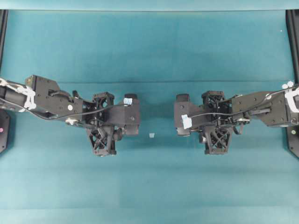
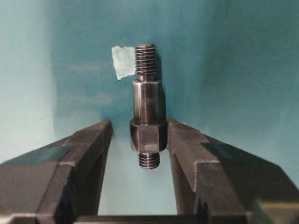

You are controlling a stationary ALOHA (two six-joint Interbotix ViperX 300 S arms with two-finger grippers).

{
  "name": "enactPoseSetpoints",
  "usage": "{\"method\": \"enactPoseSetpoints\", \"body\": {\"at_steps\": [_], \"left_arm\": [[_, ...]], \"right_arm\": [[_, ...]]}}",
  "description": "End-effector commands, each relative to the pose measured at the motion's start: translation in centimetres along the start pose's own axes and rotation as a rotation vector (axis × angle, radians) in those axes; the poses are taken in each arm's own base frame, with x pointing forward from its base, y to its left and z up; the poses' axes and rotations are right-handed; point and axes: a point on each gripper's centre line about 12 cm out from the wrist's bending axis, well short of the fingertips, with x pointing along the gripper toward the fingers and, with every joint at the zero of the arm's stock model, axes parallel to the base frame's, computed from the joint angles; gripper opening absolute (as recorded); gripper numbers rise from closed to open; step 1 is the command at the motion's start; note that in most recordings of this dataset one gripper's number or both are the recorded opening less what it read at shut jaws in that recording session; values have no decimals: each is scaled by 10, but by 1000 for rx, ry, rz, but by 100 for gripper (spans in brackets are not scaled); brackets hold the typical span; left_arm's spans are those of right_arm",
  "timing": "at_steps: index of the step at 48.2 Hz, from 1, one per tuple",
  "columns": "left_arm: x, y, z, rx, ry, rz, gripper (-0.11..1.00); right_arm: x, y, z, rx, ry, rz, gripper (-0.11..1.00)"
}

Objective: Insert the washer onto the shaft with both hands.
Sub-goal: 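Lift the washer and shaft off the table with both grippers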

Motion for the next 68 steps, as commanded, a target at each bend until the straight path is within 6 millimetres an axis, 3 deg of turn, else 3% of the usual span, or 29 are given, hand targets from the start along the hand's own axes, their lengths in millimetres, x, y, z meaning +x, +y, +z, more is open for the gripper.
{"method": "enactPoseSetpoints", "body": {"at_steps": [1, 36, 49, 68], "left_arm": [[-2, -4, 1, 14, -6, -5, 35], [-3, -5, 2, 14, -8, -5, 35], [-3, -5, 2, 14, -9, -5, 35], [-2, -5, 2, 14, -8, -5, 35]], "right_arm": [[7, -8, -3, 10, 19, -9, 10], [3, -17, 4, 51, -12, -11, 10], [-1, -17, 7, 56, 3, -9, 0], [-2, -9, 6, 68, -1, 14, 0]]}}
